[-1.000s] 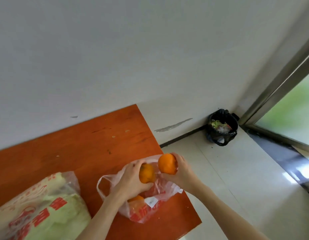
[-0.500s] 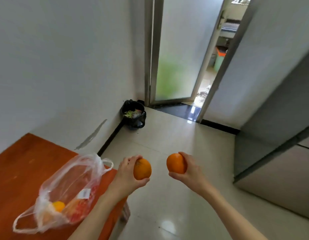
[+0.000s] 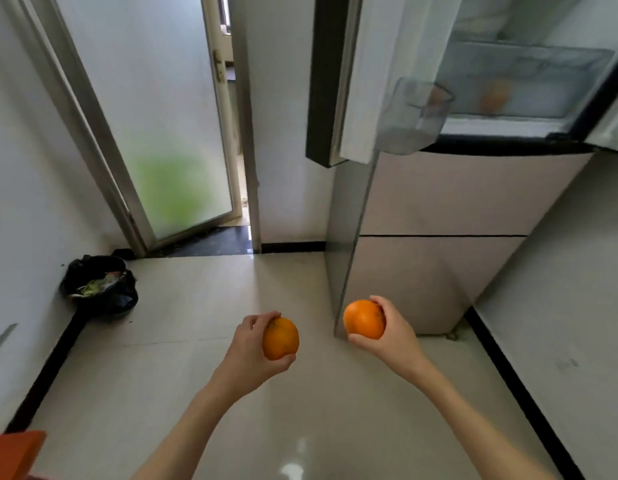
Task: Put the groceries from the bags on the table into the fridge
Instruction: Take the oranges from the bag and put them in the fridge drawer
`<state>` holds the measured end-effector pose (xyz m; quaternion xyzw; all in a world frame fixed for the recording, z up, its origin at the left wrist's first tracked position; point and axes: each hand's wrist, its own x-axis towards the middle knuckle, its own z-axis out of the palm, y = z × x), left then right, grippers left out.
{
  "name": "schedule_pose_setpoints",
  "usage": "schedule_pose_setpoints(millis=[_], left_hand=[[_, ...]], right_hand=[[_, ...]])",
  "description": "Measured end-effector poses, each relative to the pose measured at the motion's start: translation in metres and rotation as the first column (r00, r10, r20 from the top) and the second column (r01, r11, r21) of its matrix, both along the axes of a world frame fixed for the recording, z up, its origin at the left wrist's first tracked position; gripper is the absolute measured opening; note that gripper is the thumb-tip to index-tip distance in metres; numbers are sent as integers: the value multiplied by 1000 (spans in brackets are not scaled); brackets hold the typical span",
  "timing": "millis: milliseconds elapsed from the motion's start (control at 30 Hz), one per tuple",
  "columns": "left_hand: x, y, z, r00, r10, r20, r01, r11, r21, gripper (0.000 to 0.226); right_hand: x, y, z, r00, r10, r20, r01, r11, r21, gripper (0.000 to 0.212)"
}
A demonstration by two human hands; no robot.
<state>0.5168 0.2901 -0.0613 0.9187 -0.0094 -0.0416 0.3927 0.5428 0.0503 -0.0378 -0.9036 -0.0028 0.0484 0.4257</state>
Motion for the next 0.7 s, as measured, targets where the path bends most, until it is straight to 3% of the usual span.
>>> schedule_pose_setpoints(millis=[367, 700], left_hand=[[125, -205, 41, 939, -327, 104, 324, 945, 38, 77], [299, -354, 121, 874, -296, 385, 355, 931, -91, 70]], right_hand=[[46, -213, 46, 930, -361, 62, 352, 928, 123, 71], [213, -313, 115, 843, -451, 294, 427, 893, 146, 66]])
